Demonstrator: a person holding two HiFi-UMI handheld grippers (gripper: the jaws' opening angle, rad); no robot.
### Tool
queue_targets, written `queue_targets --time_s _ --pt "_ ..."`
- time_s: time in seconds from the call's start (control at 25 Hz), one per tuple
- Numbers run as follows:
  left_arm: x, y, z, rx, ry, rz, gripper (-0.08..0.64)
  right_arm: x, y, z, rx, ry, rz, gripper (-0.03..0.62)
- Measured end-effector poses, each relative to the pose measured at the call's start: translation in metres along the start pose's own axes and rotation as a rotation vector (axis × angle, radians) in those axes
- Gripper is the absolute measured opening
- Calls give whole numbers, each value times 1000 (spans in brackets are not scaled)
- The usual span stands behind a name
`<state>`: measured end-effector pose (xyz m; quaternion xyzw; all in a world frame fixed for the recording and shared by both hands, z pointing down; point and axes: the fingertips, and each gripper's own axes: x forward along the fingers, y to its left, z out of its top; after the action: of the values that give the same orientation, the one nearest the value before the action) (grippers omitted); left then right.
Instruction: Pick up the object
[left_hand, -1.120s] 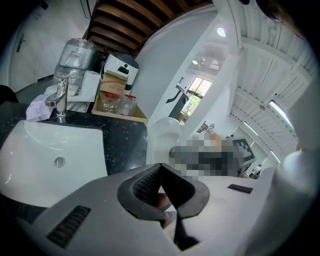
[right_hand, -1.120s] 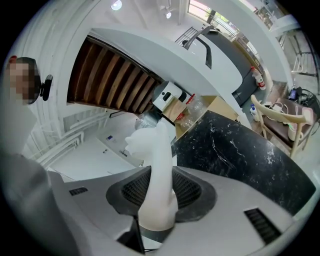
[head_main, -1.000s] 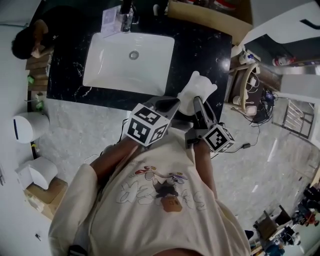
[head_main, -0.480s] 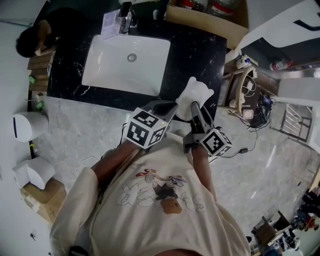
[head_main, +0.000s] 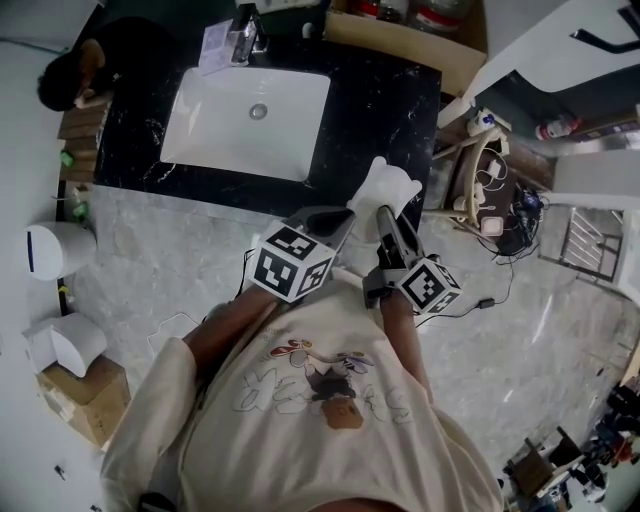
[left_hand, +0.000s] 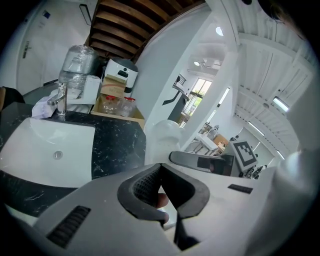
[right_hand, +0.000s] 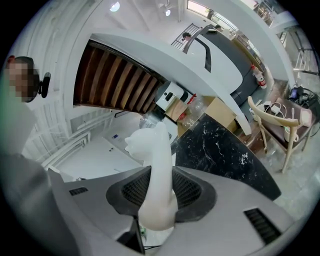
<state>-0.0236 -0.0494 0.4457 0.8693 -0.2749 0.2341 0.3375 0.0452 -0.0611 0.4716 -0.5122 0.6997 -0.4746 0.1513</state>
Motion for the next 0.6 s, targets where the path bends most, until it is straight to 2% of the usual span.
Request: queue_targets --time_s 0.6 --pt "1 -62 -44 0 -1 10 14 -72 -18 -11 14 -13 13 140"
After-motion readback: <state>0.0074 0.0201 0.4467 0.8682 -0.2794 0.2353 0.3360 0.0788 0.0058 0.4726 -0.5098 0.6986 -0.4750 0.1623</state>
